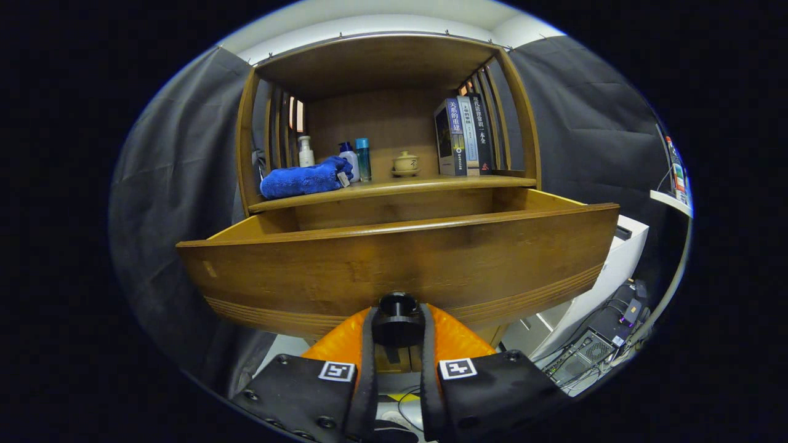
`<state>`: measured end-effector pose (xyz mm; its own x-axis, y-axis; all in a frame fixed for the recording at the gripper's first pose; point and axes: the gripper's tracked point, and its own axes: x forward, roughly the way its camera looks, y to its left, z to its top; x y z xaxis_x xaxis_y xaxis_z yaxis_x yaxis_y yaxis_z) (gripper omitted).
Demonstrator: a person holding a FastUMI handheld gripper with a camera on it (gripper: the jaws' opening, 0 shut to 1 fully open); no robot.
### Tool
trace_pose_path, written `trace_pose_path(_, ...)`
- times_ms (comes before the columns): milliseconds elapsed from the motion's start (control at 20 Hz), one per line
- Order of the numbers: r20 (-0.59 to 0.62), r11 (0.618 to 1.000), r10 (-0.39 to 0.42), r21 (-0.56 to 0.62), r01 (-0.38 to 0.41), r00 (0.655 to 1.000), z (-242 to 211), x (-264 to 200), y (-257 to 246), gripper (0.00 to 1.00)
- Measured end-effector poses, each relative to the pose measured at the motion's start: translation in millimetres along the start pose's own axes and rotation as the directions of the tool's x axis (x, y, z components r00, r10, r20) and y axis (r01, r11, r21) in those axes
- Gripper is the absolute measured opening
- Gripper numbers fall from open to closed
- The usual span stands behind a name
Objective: Pull open the drawer, take out the items inside it, and place them on the countertop above the cabinet.
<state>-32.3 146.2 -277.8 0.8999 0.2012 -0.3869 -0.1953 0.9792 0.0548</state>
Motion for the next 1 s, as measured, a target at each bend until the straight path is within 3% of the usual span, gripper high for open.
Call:
trace_pose_path(450,-0.029,1.000,0.021,-0.018,-0.022,0.999,-18.1,-36.8,1.0,0.37)
trace_pose_path(1000,-0.052,0.999,0.029,-0.035,-0.031,0.998,-24.7,-49.7,1.5,0.37)
